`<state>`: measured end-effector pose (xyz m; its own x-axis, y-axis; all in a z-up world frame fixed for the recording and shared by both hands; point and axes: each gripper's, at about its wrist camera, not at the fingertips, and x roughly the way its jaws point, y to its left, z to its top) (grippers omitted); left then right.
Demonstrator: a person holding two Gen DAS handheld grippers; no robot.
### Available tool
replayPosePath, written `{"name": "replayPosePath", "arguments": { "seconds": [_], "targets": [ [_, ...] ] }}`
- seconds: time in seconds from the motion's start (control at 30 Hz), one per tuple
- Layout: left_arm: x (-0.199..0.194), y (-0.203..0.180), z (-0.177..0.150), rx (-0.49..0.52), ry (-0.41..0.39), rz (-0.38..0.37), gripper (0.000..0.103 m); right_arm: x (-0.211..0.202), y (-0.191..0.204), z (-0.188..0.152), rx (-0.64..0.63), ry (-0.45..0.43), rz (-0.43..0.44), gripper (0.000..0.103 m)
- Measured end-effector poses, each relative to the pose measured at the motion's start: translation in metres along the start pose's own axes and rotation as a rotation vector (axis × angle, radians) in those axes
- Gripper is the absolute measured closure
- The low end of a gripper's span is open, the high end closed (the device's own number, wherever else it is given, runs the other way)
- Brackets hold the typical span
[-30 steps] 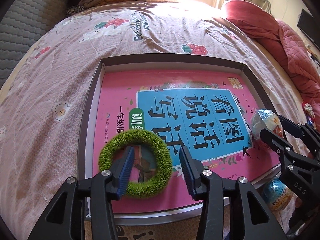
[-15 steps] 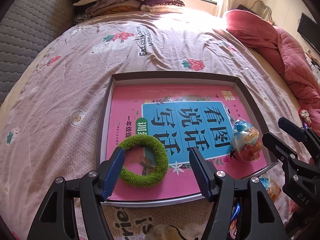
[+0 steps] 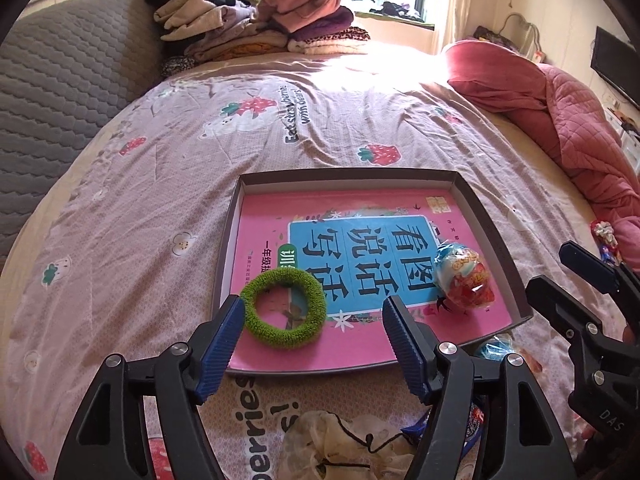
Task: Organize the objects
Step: 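Open left gripper to drop ring on workbook while right releases candy egg in tray, then withdraw both open grippers from tray back toward remaining items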
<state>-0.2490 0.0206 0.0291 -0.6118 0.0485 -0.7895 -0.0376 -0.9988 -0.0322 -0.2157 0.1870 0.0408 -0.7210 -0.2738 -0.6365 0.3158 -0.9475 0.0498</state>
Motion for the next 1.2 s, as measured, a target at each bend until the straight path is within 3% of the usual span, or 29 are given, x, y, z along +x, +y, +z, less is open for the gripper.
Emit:
{"name": "replayPosePath", "arguments": {
  "seconds": [1.2],
  "targets": [
    [-0.105, 0.009, -0.070, -0.066, -0.152, -0.031, 0.029, -0.126, 0.037, -0.029, -0.041, -0.227, 0.030, 0.040]
  ]
}}
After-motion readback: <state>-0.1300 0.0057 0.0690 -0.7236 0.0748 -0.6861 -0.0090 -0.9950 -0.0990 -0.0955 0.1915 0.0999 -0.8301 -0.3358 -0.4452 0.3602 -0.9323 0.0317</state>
